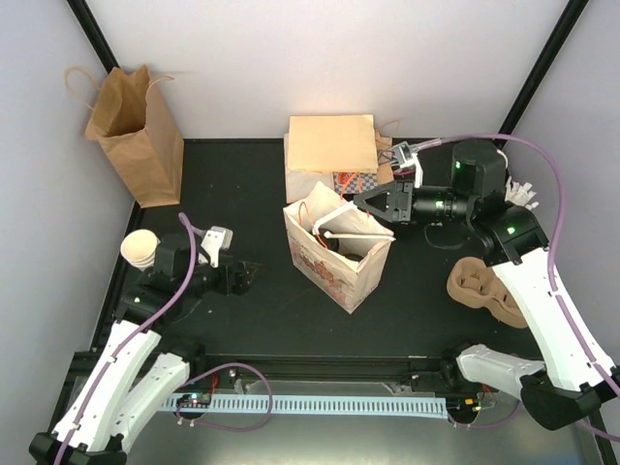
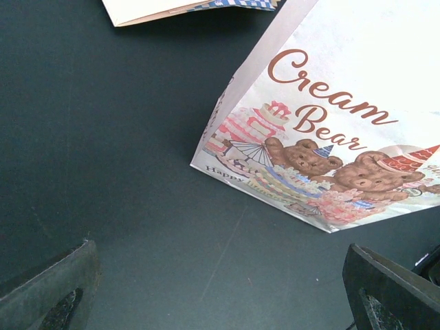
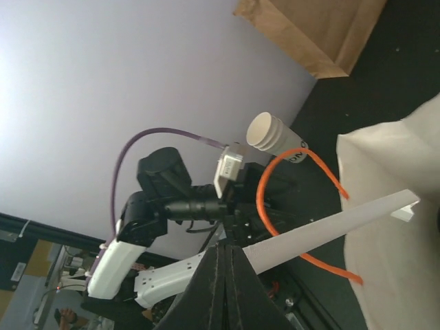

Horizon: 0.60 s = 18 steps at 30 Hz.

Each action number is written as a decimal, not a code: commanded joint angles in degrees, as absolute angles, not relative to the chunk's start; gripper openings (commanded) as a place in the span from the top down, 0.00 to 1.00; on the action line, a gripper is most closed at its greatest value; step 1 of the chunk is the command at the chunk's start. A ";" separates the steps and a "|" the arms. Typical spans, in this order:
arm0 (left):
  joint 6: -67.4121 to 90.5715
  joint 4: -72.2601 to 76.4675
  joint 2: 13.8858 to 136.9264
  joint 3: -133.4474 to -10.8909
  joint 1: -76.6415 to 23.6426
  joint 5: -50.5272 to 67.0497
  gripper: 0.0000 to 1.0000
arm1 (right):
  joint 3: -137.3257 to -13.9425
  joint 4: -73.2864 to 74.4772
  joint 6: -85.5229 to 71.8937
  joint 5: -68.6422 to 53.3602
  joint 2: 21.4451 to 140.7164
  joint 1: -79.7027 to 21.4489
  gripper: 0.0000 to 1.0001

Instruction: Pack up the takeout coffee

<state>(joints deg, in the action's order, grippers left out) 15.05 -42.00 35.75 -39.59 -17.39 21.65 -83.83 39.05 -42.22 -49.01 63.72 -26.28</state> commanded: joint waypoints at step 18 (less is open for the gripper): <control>15.38 -42.08 36.46 -40.48 -17.75 20.24 0.01 | -90.08 55.21 -25.70 -22.57 72.10 -26.44 0.95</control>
